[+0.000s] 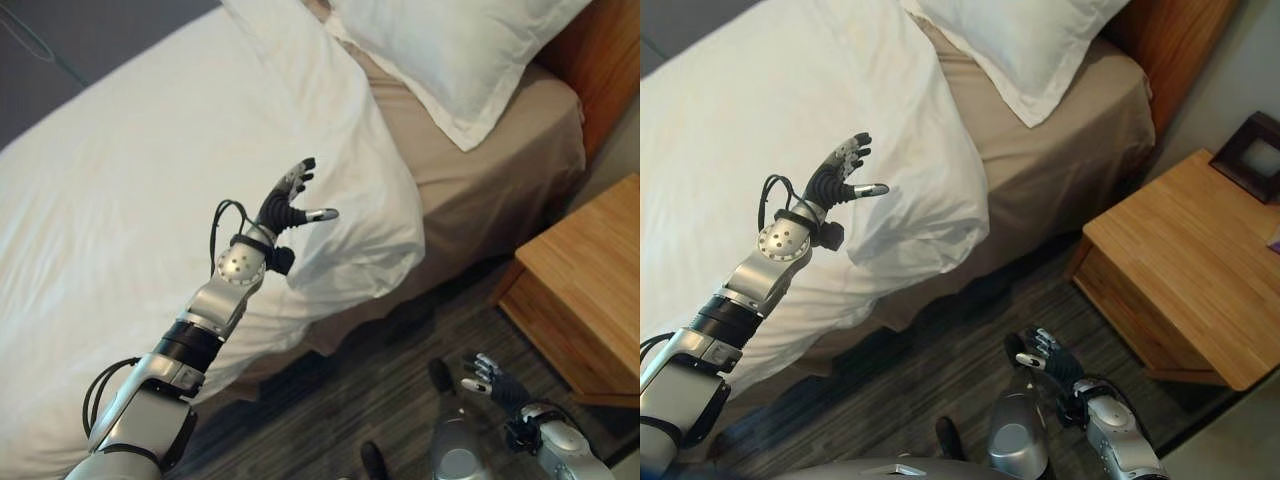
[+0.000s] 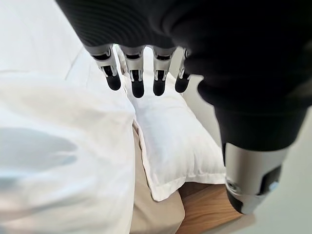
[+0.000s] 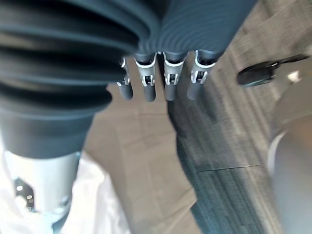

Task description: Making the bed.

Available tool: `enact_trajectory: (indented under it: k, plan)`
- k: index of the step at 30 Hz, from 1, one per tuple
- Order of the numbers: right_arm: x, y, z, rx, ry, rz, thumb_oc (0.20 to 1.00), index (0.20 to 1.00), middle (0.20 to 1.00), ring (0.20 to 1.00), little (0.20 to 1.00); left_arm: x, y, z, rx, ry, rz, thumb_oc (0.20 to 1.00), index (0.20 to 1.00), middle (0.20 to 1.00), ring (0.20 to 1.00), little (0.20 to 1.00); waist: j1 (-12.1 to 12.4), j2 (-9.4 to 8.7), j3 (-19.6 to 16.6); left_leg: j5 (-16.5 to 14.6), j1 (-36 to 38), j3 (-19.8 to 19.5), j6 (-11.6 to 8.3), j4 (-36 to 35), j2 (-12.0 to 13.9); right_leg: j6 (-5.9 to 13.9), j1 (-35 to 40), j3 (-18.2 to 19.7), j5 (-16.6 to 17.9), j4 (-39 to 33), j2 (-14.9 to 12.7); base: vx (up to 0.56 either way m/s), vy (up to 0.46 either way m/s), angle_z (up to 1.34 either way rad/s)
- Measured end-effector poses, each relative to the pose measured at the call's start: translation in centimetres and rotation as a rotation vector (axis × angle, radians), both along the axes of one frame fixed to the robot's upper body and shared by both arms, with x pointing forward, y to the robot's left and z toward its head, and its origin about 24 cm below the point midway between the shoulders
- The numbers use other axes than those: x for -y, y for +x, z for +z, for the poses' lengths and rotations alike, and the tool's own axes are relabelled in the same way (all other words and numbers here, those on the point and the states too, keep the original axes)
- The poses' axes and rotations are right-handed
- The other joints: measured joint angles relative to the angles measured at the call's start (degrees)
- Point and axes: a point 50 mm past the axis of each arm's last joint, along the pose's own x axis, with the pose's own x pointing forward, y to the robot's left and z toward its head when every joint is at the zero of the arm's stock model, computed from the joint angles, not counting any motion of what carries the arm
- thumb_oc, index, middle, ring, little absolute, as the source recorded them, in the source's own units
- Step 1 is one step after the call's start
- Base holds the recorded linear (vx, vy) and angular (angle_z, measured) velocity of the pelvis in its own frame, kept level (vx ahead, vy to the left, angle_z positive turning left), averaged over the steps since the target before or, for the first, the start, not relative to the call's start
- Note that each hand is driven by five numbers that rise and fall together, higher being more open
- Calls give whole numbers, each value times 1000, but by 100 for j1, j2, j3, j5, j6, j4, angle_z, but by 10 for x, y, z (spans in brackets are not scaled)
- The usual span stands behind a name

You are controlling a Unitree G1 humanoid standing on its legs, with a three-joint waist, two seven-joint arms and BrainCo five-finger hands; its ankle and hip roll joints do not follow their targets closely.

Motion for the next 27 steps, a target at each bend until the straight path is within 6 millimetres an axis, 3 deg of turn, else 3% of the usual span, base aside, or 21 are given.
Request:
enact_trajectory:
  k: [6,11,14,17,20,21,22,23,24,27]
  plan:
    - [-1,9,6,33,-4,0,1000,1000,1000,1000,1000,-4,14,19,65,103,89,1000,1000,1000,1000,1000,-27,137,405,12,-105,94,-18,28,37,11,-153,55,36,2,63,-17,-8,-8]
    - [0,16,12,71,-20,-1,1000,1000,1000,1000,1000,-28,26,1,-1,202,265,1000,1000,1000,1000,1000,-48,193,610,13,-255,216,-22,29,49,-27,-386,185,63,4,146,-10,-4,-14]
    - [2,19,15,83,-32,-3,1000,1000,1000,1000,1000,-30,29,2,3,250,294,1000,1000,1000,1000,1000,-56,180,702,13,-303,303,-23,29,54,-48,-472,243,81,3,190,15,-19,-13]
    - [1,23,18,102,-32,-1,1000,1000,1000,1000,1000,-38,33,-9,-56,301,334,1000,1000,1000,1000,1000,-75,172,716,12,-311,368,-24,28,64,-64,-536,343,91,5,241,9,3,-17]
    - [1,27,21,121,-34,4,1000,1000,1000,1000,1000,-30,39,-23,-113,360,339,1000,1000,1000,1000,1000,-141,171,725,11,-311,437,-25,27,69,-92,-545,360,72,5,255,0,12,-4]
    - [2,30,23,132,-40,6,1000,1000,1000,1000,1000,-26,41,-29,-137,357,336,818,818,818,818,818,-166,171,725,11,-308,452,-25,27,70,-91,-541,368,73,5,255,-2,18,-4]
    - [-1,32,24,136,-41,21,1000,1000,1000,1000,1000,-21,41,-34,-154,367,329,401,401,401,401,401,-215,156,736,10,-306,455,-27,28,61,-75,-552,379,90,5,256,0,0,0]
    - [-2,32,24,138,-40,27,1000,1000,1000,1000,1000,-19,43,-38,-170,367,341,200,200,200,200,200,-245,158,738,10,-304,457,-27,27,61,-77,-543,382,92,5,249,0,0,0]
    - [-4,32,23,135,-39,36,1000,1000,1000,1000,1000,-10,45,-41,-178,366,339,200,200,200,200,200,-279,150,743,10,-297,459,-27,28,56,-84,-542,383,104,5,251,0,0,0]
    - [-11,33,21,126,-35,69,1000,1000,1000,1000,1000,-15,54,-26,-161,387,388,200,200,200,200,200,-331,143,748,-6,-301,482,-43,-4,46,-97,-552,411,97,5,243,1,-4,-2]
